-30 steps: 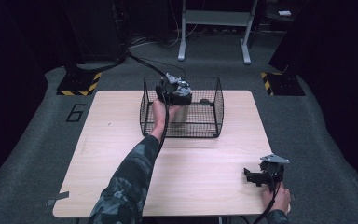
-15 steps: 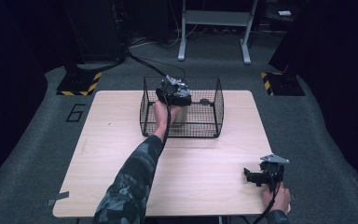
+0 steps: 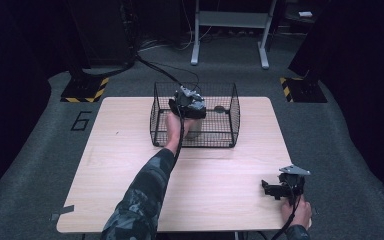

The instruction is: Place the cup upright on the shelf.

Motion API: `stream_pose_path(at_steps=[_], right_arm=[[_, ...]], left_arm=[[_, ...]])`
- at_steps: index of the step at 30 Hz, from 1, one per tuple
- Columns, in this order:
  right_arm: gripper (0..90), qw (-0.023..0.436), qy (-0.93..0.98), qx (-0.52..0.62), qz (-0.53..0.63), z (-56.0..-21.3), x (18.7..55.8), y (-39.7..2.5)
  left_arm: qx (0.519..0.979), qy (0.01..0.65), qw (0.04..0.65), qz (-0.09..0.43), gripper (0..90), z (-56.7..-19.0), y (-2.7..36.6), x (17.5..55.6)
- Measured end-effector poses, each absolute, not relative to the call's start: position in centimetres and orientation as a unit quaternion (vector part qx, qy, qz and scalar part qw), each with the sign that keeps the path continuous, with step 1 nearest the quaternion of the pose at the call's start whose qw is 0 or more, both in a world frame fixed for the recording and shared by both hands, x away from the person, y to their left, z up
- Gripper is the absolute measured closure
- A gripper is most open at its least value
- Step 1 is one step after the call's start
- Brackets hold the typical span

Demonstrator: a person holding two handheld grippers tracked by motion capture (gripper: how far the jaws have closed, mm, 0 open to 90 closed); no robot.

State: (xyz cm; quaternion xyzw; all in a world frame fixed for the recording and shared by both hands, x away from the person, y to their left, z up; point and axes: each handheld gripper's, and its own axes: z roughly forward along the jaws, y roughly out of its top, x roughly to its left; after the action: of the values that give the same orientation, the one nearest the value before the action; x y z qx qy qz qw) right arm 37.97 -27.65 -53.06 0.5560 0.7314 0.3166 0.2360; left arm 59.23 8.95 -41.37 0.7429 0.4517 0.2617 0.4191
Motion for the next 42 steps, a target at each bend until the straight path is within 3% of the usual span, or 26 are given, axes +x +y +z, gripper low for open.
stream_pose_path(at_steps=[26, 42], right_arm=[[0.0, 0.234, 0.734, 0.555, 0.315, -53.0, 38.0, -27.7], [0.0, 0.234, 0.737, 0.551, 0.313, -53.0, 37.9, -27.7]], left_arm=[[0.769, 0.430, 0.401, 0.252, 0.0, -39.1, 10.6, 57.1], [0.801, 0.400, 0.391, 0.214, 0.0, -36.1, 12.3, 53.9]])
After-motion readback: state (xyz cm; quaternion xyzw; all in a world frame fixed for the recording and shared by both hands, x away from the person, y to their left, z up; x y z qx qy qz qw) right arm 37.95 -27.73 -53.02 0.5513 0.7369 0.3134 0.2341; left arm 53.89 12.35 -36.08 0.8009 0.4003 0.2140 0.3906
